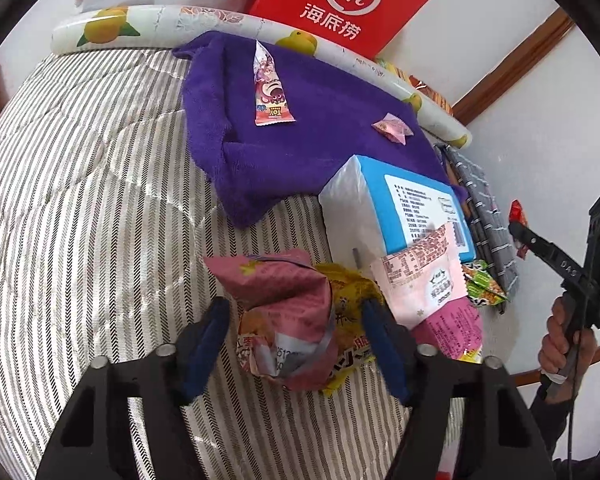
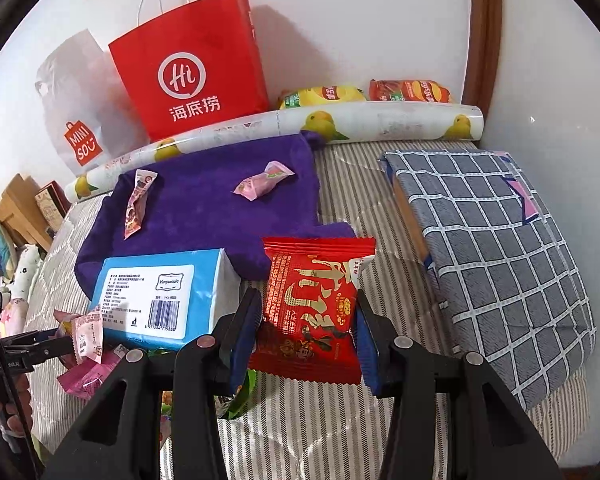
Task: Organize snacks
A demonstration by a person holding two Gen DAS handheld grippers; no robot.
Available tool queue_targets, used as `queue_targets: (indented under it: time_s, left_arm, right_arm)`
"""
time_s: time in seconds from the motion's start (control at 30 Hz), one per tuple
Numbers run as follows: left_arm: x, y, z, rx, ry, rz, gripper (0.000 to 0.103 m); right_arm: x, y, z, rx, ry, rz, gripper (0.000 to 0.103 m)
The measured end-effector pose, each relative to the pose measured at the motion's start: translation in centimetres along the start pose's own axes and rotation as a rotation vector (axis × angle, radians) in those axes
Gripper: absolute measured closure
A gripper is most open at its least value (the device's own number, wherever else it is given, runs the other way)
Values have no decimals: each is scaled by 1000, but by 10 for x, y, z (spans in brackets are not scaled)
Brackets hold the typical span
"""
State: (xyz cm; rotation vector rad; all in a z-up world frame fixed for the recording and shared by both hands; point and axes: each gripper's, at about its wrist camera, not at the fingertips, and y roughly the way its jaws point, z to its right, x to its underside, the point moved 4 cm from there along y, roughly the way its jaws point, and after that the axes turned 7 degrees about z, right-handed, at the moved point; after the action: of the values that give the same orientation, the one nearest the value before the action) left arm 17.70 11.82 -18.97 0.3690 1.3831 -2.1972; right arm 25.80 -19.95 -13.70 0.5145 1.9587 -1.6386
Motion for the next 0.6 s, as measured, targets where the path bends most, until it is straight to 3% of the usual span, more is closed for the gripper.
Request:
queue_targets:
  time_s: [0.17,0.5,0.6]
  left_arm:
    - [4,2,-4,4,-1,-12,46]
    - [3,11,-6,18,-25,-26,44]
    - [1,9,-5,37,-22,-17,57]
  right_arm:
    - [-2,-4,-3,5,-7,6,58]
    - [-1,-13,-4,25,-17,14,58]
    - [-1,-15,-5,27,-18,13,58]
